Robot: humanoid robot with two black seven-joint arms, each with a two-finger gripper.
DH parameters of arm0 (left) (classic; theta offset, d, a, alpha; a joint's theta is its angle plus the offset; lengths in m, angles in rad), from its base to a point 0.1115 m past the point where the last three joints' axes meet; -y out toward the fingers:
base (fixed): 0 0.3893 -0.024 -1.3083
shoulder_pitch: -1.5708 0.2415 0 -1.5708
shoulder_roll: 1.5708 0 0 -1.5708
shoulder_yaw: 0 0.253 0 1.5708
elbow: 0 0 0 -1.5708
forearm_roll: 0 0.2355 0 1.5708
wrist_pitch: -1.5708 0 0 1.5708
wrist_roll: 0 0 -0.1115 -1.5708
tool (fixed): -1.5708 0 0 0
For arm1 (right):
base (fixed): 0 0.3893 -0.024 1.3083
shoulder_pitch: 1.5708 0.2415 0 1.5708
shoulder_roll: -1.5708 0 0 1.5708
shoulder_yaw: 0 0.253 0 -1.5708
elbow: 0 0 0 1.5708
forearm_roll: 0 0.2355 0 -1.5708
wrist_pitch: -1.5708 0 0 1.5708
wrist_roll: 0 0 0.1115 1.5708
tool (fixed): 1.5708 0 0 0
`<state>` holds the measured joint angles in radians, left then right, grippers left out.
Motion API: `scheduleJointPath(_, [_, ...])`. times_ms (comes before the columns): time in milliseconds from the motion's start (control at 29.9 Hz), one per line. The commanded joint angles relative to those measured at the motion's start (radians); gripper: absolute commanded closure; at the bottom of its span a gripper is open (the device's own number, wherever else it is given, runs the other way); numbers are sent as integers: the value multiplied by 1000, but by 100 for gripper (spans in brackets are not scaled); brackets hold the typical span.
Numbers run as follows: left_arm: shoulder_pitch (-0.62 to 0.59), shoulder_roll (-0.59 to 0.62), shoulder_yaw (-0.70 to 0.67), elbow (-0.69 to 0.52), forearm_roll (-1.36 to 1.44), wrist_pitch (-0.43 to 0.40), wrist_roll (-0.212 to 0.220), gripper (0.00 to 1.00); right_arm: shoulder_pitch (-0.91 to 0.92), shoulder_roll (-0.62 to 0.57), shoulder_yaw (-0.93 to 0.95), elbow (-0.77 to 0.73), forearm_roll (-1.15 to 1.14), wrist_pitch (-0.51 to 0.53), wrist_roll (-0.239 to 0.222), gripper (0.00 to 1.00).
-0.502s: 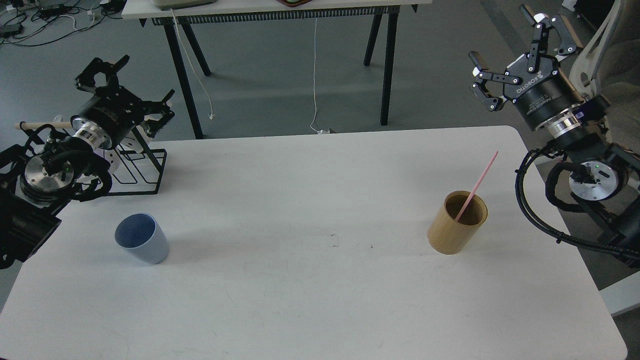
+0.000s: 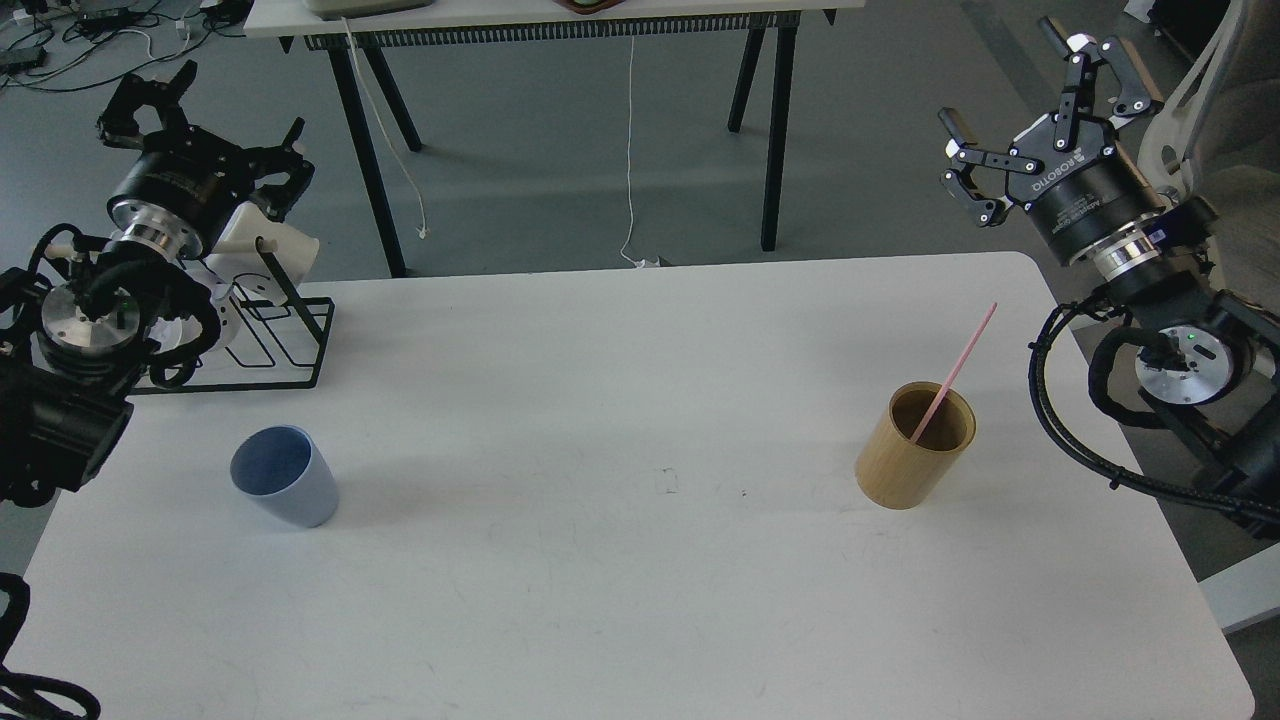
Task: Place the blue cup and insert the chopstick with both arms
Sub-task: 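Move the left gripper down toward the blue cup on the table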
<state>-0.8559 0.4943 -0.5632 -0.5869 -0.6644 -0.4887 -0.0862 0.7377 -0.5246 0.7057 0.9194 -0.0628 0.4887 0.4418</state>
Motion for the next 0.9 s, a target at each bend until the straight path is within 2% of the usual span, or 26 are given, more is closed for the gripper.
scheduleJointPath(0, [-26,-10,-3,7,19,0,-12,0,-1,1,-2,1,0,0,0,1])
scheduleJointPath(100, [-89,-13,2,92,69,0,-15,0,-3,1,0,1,0,0,2,1])
scheduleJointPath(234, [-204,-61,6,387,170,0,-38,0,-3,11,1,4,0,0,2,1])
scheduleJointPath(301, [-244,-94,15,479,192,0,-40,0,-6,11,1,4,0,0,0,1])
scheduleJointPath(402, [-264,-123,69,483,197,0,-29,0,-14,11,1,3,0,0,2,1])
scheduleJointPath(536, [-290,-115,85,395,193,0,-3,0,-15,11,1,3,0,0,2,1])
scheduleJointPath(703, [-273,-97,112,138,222,0,-6,0,-15,6,1,1,0,0,0,1])
scheduleJointPath(870, [-258,44,114,-172,352,0,-15,0,-15,6,1,-1,0,0,2,1])
